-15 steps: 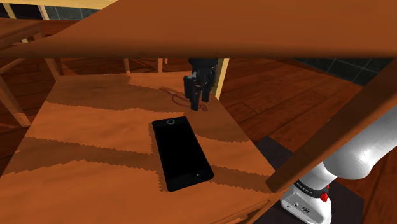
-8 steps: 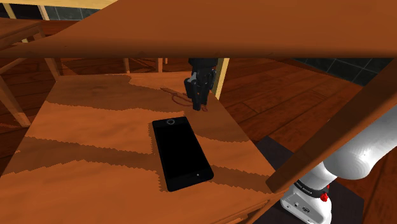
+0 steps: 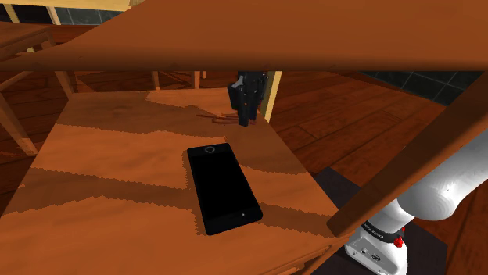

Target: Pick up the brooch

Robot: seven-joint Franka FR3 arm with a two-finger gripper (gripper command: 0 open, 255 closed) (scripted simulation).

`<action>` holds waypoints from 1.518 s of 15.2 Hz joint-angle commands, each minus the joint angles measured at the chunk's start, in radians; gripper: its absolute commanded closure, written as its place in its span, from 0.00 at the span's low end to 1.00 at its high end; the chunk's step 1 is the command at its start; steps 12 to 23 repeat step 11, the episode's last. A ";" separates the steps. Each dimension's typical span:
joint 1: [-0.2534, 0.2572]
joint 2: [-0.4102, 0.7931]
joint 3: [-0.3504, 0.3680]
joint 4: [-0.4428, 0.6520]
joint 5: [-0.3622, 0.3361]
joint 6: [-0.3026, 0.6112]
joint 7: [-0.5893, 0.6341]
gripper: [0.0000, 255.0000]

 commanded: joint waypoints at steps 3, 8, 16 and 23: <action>-0.001 0.009 -0.001 0.064 -0.004 -0.055 0.010 1.00; -0.003 0.025 -0.002 0.147 -0.009 -0.123 0.022 1.00; -0.003 0.029 -0.002 0.167 -0.011 -0.138 0.025 1.00; -0.003 0.029 -0.002 0.167 -0.011 -0.138 0.025 1.00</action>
